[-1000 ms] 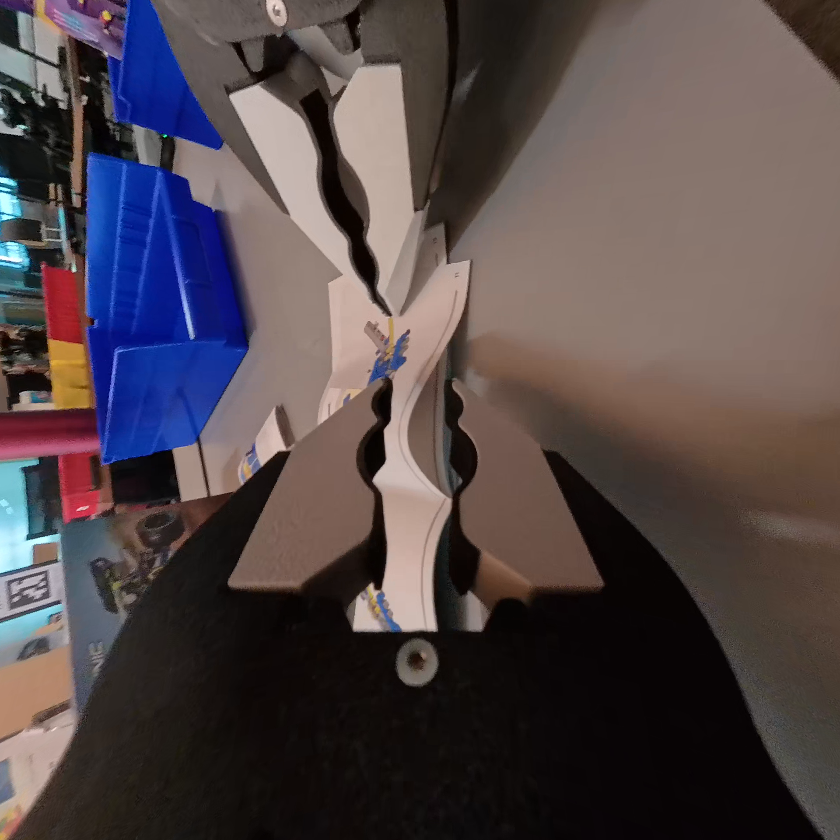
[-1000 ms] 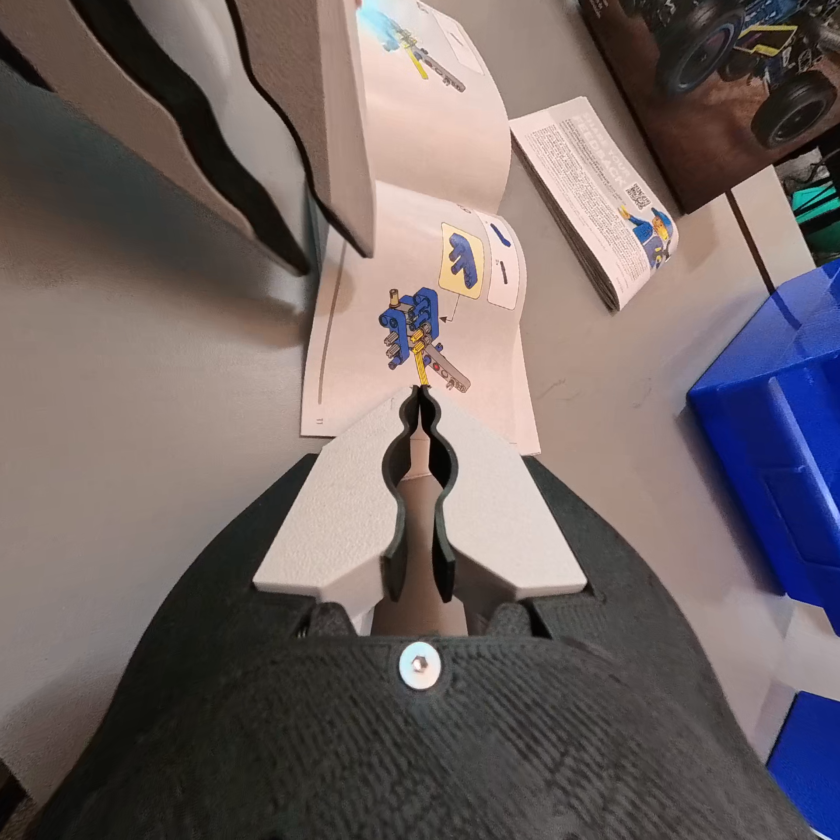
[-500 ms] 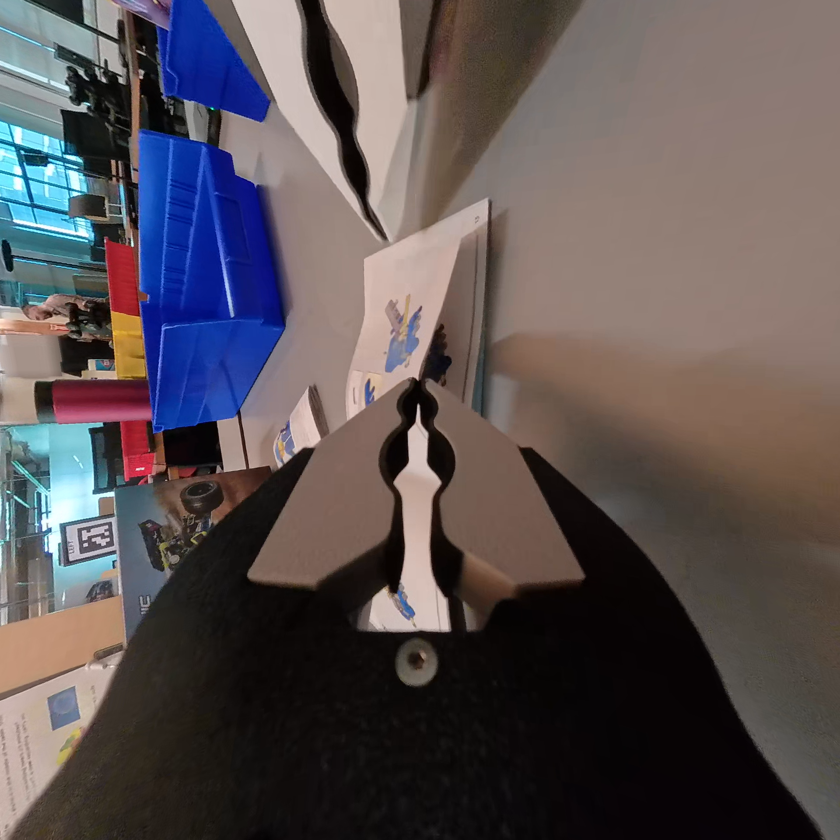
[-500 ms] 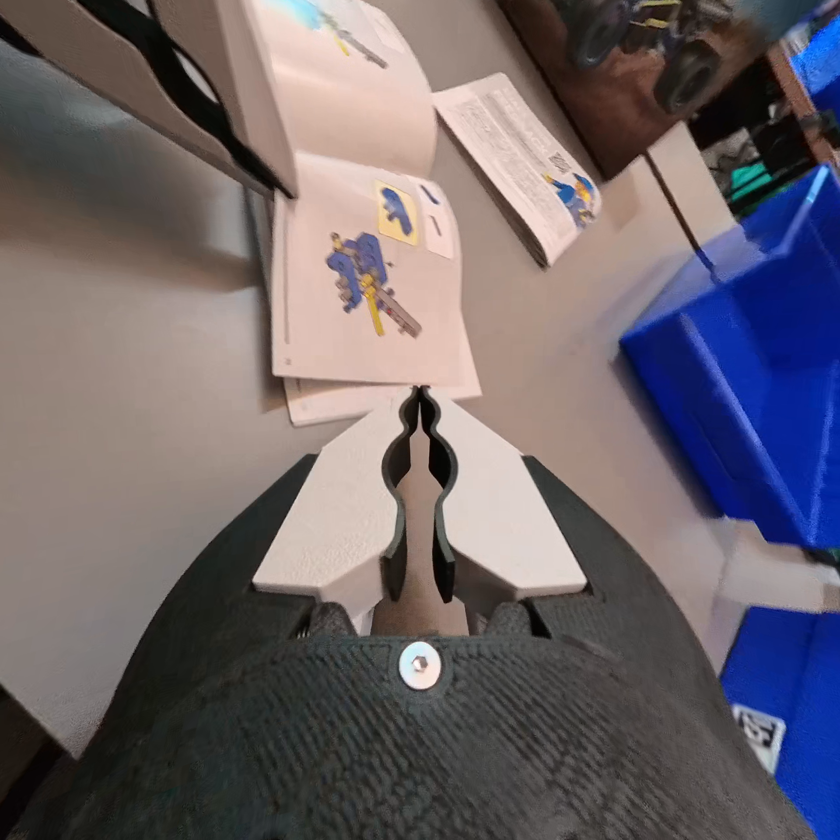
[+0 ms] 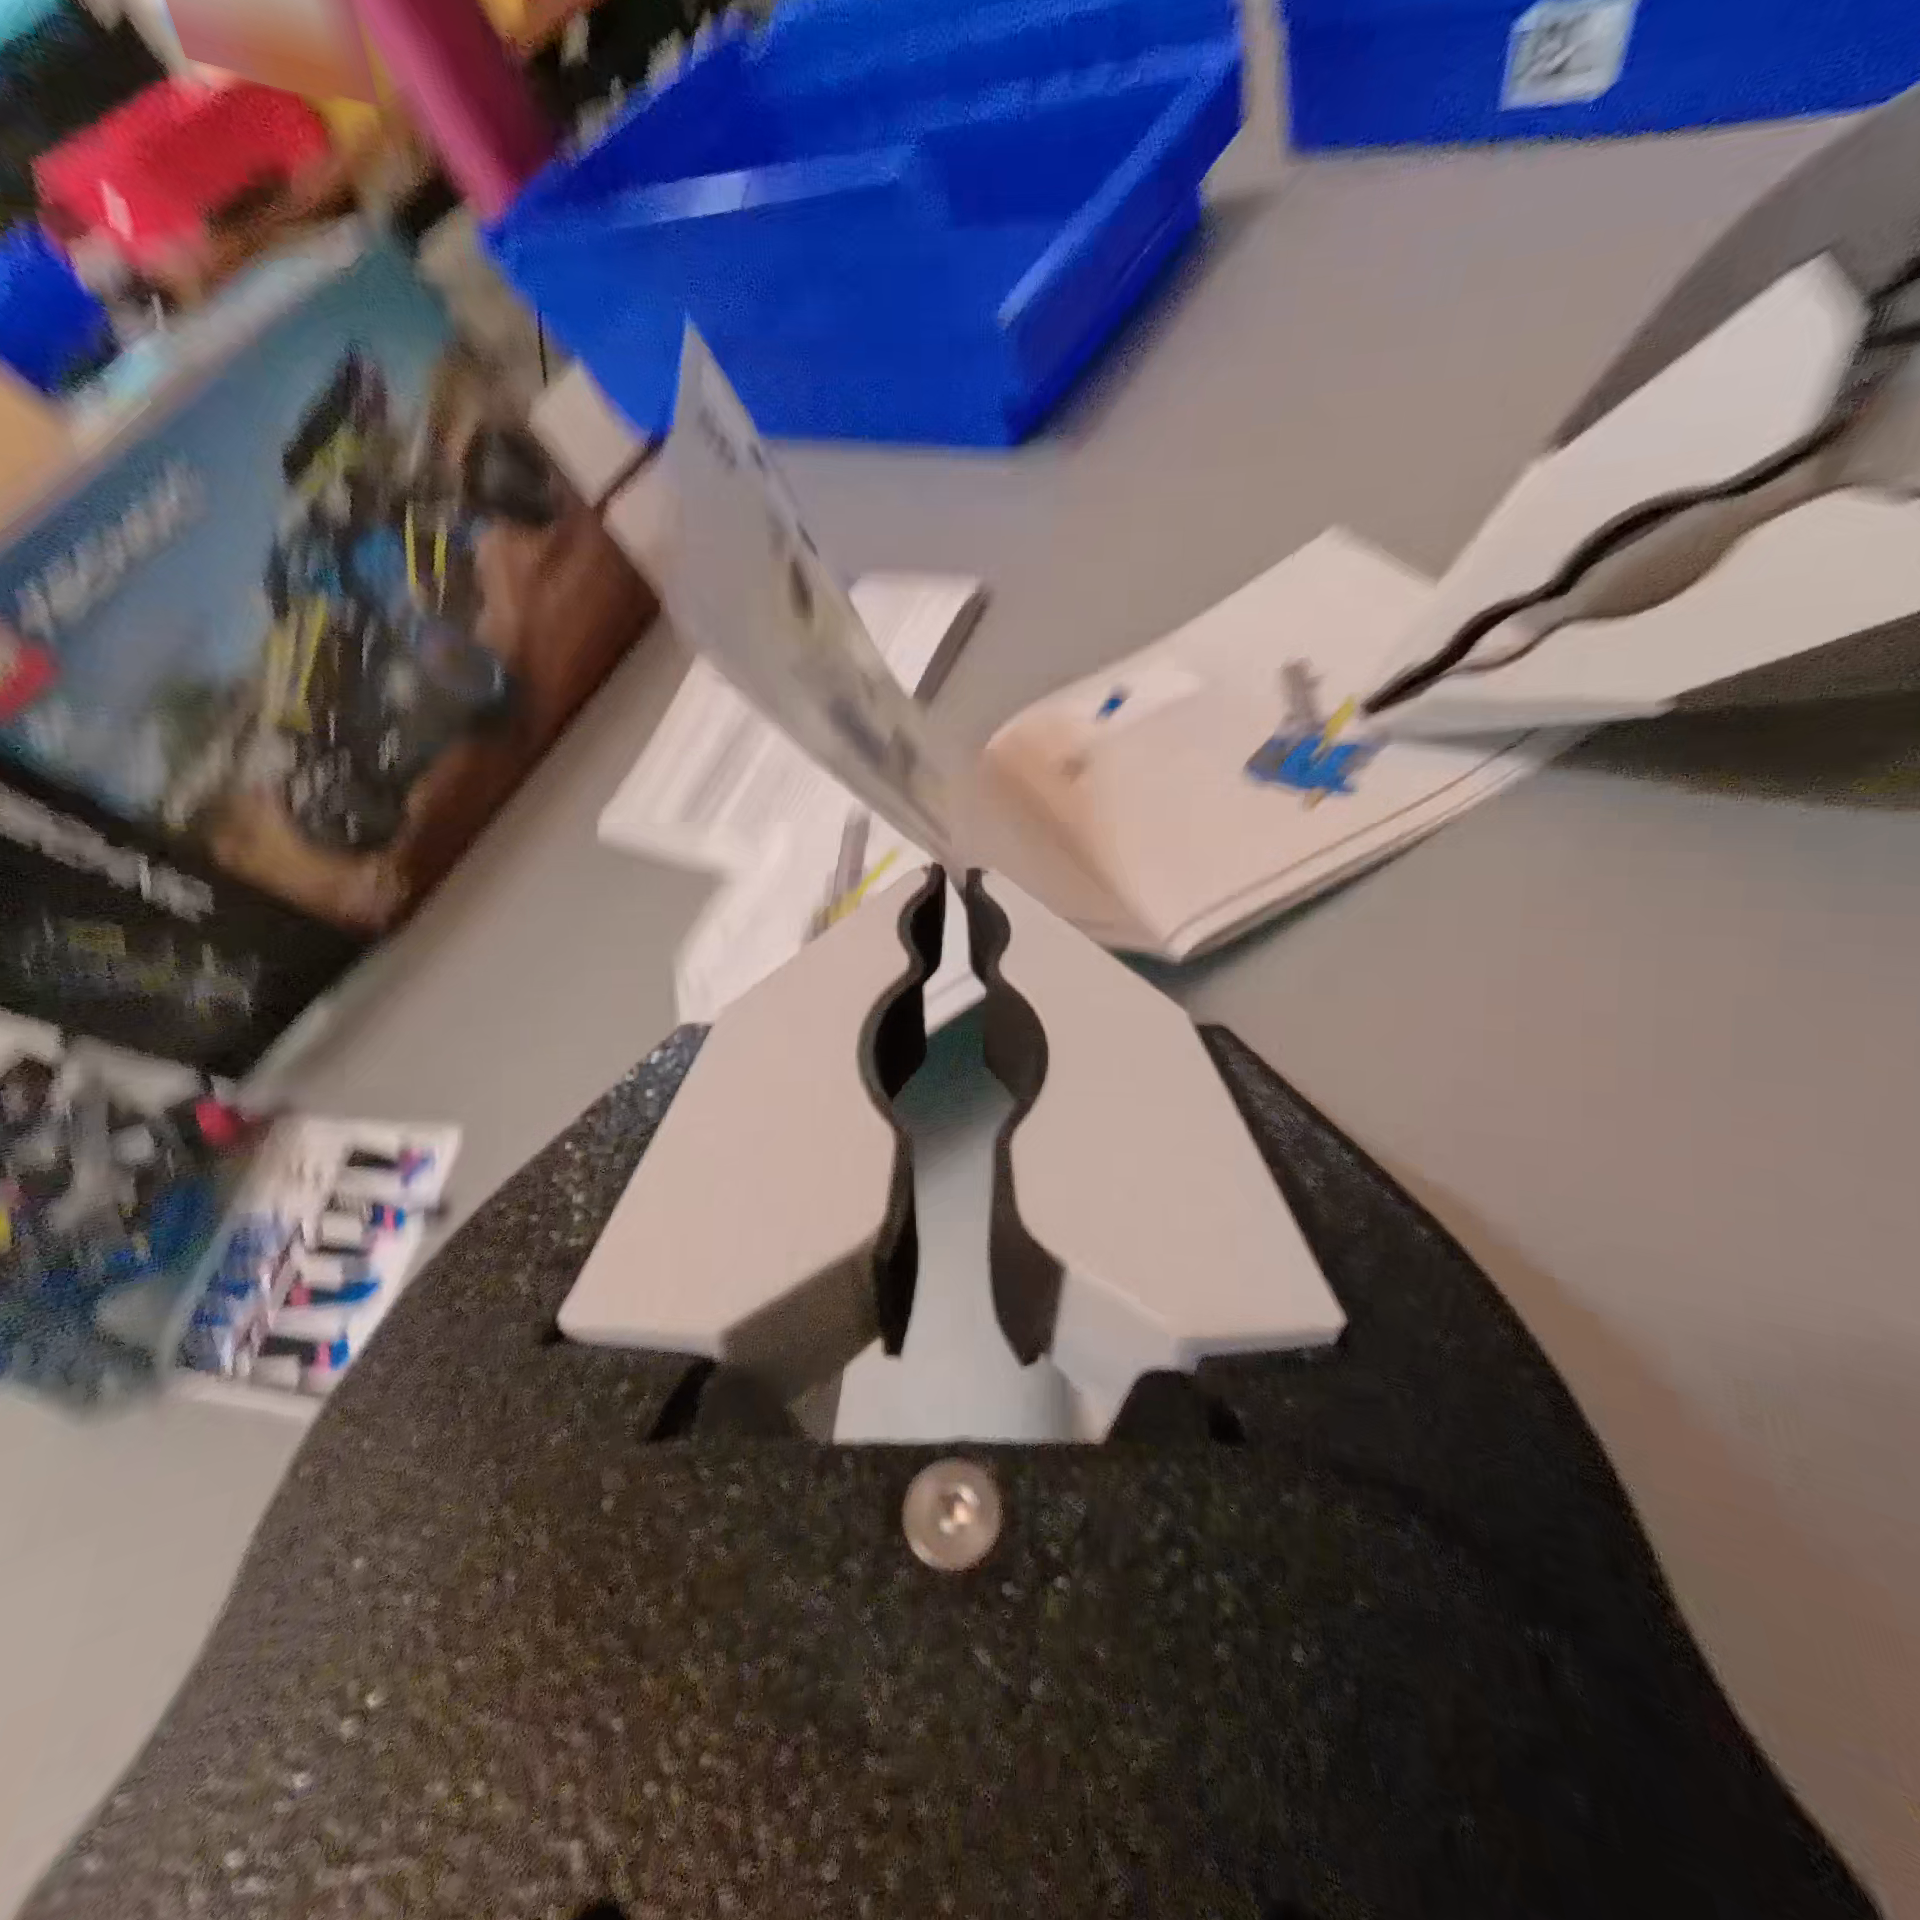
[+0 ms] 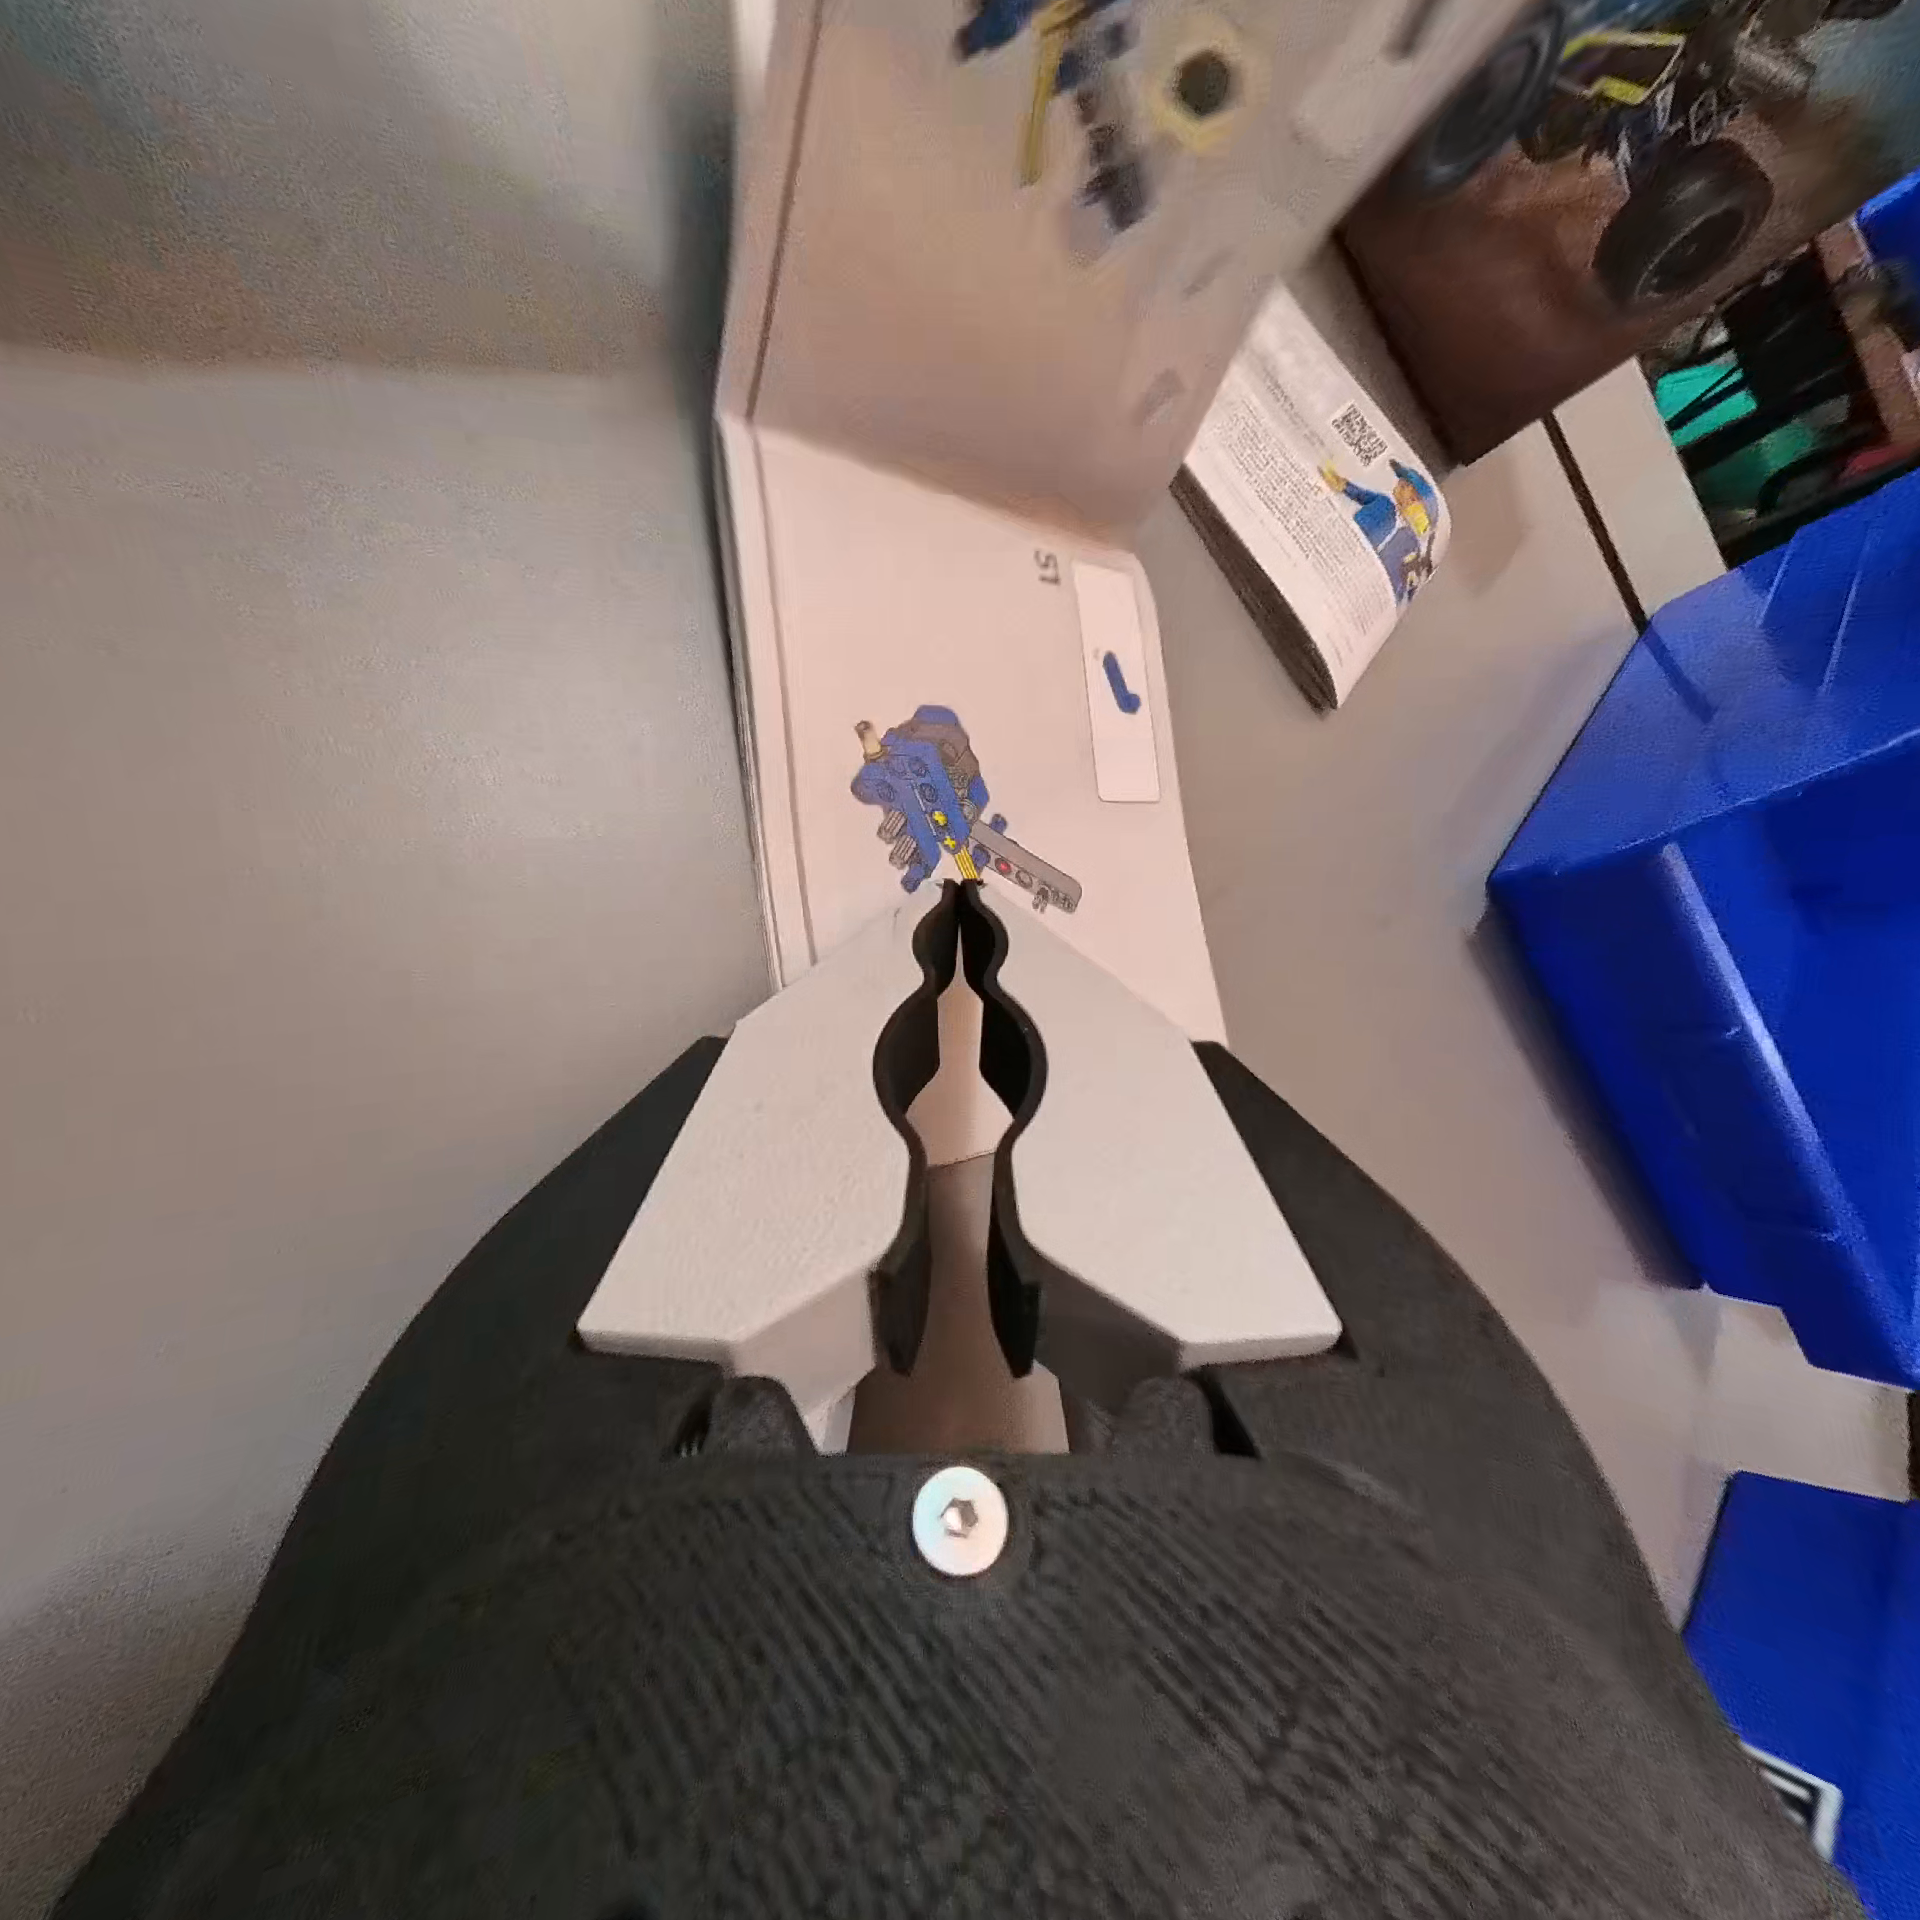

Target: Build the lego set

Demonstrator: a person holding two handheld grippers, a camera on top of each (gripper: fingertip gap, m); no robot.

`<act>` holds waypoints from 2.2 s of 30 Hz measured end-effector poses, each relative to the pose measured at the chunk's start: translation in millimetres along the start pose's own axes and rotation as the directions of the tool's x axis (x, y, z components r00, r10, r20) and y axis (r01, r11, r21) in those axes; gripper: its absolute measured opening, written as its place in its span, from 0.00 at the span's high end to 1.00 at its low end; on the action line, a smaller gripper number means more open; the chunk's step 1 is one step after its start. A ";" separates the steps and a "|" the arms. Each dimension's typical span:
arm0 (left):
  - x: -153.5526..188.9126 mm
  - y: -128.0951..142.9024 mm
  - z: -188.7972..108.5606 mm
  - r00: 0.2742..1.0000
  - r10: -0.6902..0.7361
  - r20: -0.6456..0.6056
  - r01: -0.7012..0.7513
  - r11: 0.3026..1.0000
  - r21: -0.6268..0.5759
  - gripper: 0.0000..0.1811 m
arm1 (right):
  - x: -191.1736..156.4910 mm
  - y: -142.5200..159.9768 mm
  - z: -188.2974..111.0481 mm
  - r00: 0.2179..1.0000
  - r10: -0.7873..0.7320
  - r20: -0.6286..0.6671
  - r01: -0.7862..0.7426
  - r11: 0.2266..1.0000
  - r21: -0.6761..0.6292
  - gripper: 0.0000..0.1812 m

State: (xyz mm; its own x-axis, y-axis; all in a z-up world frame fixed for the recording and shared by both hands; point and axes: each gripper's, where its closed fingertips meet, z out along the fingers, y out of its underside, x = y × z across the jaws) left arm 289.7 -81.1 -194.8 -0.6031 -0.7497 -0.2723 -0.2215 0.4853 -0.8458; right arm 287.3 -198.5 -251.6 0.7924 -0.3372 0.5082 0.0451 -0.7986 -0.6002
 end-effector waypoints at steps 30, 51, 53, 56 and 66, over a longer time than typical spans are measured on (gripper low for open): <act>11.3 36.0 22.3 0.905 0.422 0.060 -0.392 0.879 -0.270 1.00 | 15.2 28.6 -20.0 1.000 -0.013 -0.002 0.013 0.998 -0.056 1.00; -193.5 81.4 -212.0 0.923 -0.078 0.376 0.055 0.996 0.074 0.84 | -9.4 -122.4 31.6 0.999 0.006 0.047 -0.018 0.967 0.253 0.84; -230.5 95.8 -246.5 0.880 -0.082 0.468 0.045 0.995 0.089 0.85 | -6.7 -130.1 36.2 0.998 0.039 0.043 -0.049 0.964 0.262 0.81; -268.6 109.5 -288.7 0.816 -0.054 0.575 -0.014 0.993 0.114 0.81 | -5.7 -141.7 38.1 0.994 0.096 0.054 -0.108 0.951 0.290 0.76; -312.6 166.1 -305.1 0.721 0.109 0.684 -0.053 0.993 -0.102 0.39 | 1.3 -147.0 42.7 0.969 0.245 -0.040 -0.225 0.933 0.279 0.53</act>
State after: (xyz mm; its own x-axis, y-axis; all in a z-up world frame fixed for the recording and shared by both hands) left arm 207.7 371.1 -110.2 0.0652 -0.7958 -0.6020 -0.2664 0.5675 -0.7791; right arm 307.7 -60.3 -189.1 0.7545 -0.5424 0.3694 0.0336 -0.5303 -0.8472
